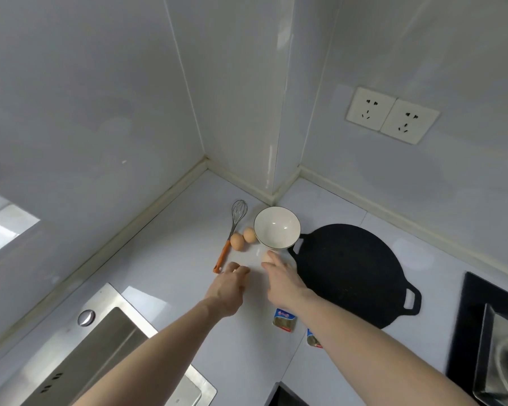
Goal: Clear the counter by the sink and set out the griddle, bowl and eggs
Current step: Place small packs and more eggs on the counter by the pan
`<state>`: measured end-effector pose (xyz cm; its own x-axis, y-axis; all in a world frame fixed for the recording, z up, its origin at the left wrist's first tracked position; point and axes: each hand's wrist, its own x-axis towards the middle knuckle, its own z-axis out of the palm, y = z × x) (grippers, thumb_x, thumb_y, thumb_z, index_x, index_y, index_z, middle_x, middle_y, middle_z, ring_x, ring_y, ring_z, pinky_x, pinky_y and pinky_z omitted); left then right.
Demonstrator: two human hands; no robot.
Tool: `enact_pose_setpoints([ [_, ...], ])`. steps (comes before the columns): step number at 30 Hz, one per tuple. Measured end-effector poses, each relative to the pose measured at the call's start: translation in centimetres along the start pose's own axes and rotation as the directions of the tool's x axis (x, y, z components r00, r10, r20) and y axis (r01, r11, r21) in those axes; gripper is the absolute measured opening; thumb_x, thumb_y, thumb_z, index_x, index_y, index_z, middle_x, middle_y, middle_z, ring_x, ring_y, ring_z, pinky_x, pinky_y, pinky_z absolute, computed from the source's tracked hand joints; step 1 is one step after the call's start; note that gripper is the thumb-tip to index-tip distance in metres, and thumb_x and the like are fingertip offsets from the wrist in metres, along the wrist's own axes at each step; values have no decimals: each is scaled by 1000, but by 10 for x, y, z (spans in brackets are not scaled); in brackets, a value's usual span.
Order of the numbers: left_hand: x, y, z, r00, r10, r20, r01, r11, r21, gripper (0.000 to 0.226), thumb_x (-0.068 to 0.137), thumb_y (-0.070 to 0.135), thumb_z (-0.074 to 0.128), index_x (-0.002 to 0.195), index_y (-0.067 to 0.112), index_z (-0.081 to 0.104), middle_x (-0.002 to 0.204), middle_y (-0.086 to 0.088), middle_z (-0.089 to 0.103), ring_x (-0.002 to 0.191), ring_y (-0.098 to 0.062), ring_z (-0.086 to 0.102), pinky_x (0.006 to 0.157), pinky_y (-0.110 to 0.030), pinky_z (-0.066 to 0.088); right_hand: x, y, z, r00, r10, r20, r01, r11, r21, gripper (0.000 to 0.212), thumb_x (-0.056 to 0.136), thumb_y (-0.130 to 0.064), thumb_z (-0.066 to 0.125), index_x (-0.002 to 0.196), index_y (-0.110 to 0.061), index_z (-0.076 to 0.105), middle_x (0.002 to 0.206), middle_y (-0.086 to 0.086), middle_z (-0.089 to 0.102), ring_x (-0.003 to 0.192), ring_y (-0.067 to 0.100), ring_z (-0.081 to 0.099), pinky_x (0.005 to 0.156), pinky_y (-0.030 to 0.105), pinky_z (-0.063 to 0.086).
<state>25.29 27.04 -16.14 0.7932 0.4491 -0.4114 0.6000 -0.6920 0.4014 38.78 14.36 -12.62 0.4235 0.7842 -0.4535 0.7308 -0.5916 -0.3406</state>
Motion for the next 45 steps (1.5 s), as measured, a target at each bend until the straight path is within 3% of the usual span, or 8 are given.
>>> enact_pose_setpoints([
  [6,-18,-2,4,999,-42,2,42,998,-35,50,95,15,56,143,25,49,143,0,45,115,-32,60,97,-38,50,-3,4,9,998,47,-33,-47,999,-19,69,89,-3,64,150,-23,39,148,1,29,130,29,42,97,35,52],
  [13,-28,11,5,997,-66,41,68,997,-41,45,93,17,60,136,24,48,135,0,50,110,-29,60,92,-40,53,-25,24,18,994,111,8,-111,993,-47,52,90,-13,73,133,-23,45,132,5,46,107,23,58,80,30,50],
  [21,-29,62,-9,994,77,-82,-87,987,-138,44,93,20,70,132,27,51,129,10,50,96,-15,58,78,-22,47,-77,64,-20,960,223,-169,-167,941,295,37,97,-24,64,131,-30,50,125,-2,48,102,22,61,86,36,55],
  [29,1,186,-15,961,266,-76,-276,940,-202,48,94,26,71,136,33,48,131,8,54,103,-15,59,85,-24,51,-151,163,-65,823,507,-257,-312,781,542,44,91,-34,71,131,-30,56,123,-7,59,113,17,59,99,30,48],
  [32,18,232,-6,949,313,-50,-317,932,-176,51,94,27,72,137,34,46,133,9,53,111,-17,57,98,-32,52,-164,195,-71,755,617,-224,-354,670,653,40,92,-32,70,130,-26,58,117,-5,64,107,18,61,92,30,52],
  [35,36,270,1,928,372,-2,-369,920,-131,50,94,26,70,138,32,46,135,8,51,111,-18,59,98,-34,54,-171,222,-74,697,693,-182,-373,568,734,37,93,-30,68,128,-24,57,114,-3,64,97,18,65,82,33,58],
  [38,58,302,9,915,404,28,-401,913,-78,47,95,26,69,137,29,48,133,6,51,107,-20,61,94,-36,55,-172,246,-75,662,726,-189,-391,549,738,40,95,-27,67,133,-19,55,112,-3,60,94,15,58,72,22,49],
  [45,105,340,32,918,393,57,-391,920,-36,51,95,22,68,141,24,47,138,0,51,113,-28,60,94,-41,54,-156,291,-78,591,784,-191,-450,516,729,46,91,-30,68,133,-17,56,117,4,64,96,22,61,87,32,54],
])
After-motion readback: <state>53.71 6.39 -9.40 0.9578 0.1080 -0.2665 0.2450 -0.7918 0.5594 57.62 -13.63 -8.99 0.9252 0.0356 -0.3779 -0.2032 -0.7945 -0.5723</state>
